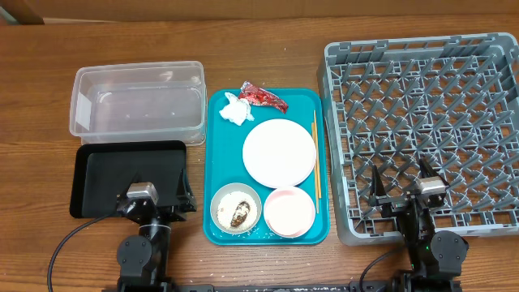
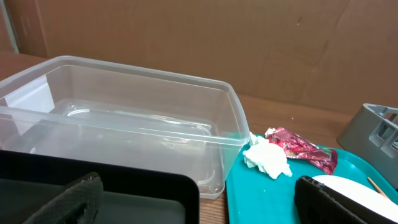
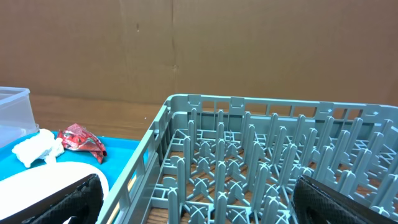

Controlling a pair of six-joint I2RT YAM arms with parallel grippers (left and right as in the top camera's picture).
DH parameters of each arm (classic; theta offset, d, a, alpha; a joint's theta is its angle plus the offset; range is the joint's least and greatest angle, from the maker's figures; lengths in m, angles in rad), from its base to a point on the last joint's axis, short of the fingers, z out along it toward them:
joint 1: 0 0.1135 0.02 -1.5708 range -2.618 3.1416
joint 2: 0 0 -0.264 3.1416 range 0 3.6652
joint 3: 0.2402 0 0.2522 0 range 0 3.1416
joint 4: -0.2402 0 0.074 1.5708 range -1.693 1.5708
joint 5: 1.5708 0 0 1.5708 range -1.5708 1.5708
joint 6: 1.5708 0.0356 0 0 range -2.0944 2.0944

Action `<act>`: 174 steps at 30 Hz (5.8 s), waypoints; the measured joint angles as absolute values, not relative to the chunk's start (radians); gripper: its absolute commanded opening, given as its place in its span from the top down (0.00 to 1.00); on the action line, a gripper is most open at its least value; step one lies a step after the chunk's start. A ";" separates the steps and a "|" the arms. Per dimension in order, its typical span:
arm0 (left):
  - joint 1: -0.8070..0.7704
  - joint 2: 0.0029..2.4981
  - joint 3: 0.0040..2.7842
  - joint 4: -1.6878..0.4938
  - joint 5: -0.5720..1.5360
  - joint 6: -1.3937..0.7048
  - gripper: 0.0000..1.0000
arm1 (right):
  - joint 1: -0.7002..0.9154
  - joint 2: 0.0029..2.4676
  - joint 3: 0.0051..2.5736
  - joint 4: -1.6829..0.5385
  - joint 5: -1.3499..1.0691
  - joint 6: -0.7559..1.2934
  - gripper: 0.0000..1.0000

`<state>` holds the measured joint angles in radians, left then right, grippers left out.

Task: Sort waste into correct bins and load items into the dishwasher

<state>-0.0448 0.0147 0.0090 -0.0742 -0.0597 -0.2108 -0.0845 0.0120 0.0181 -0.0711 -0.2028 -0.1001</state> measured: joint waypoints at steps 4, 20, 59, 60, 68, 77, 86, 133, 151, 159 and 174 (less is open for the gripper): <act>-0.045 0.015 0.009 -0.074 -0.060 -0.211 0.00 | -0.084 0.012 0.018 -0.070 -0.203 -0.100 0.00; -0.045 0.015 0.009 -0.074 -0.060 -0.211 0.00 | -0.084 0.012 0.018 -0.070 -0.203 -0.101 0.00; -0.045 0.015 0.009 -0.074 -0.060 -0.211 0.00 | -0.085 0.012 0.018 -0.070 -0.203 -0.101 0.00; -0.045 0.015 0.009 -0.074 -0.060 -0.211 0.00 | -0.084 0.012 0.018 -0.071 -0.203 -0.101 0.00; -0.045 0.015 0.009 -0.074 -0.060 -0.211 0.00 | -0.085 0.012 0.018 -0.070 -0.203 -0.100 0.00; -0.045 0.015 0.009 -0.074 -0.060 -0.211 0.00 | -0.085 0.012 0.018 -0.067 -0.234 -0.100 0.00; -0.045 0.015 0.009 -0.066 -0.059 -0.211 0.00 | -0.085 0.012 0.034 -0.109 -0.423 0.022 0.00; -0.044 0.986 1.134 -0.786 0.664 -0.154 0.00 | 0.554 0.956 1.082 -1.206 -0.192 0.375 0.00; -0.044 0.999 1.274 -1.033 0.385 -0.152 0.00 | 0.776 1.354 1.085 -1.110 -0.048 0.506 0.30; -0.044 0.999 1.274 -1.100 0.290 -0.136 0.00 | 0.786 1.545 1.085 -1.073 -0.047 0.519 0.42; -0.044 1.000 1.275 -1.142 0.318 -0.126 0.00 | 0.786 1.430 1.135 -1.110 0.030 0.499 0.21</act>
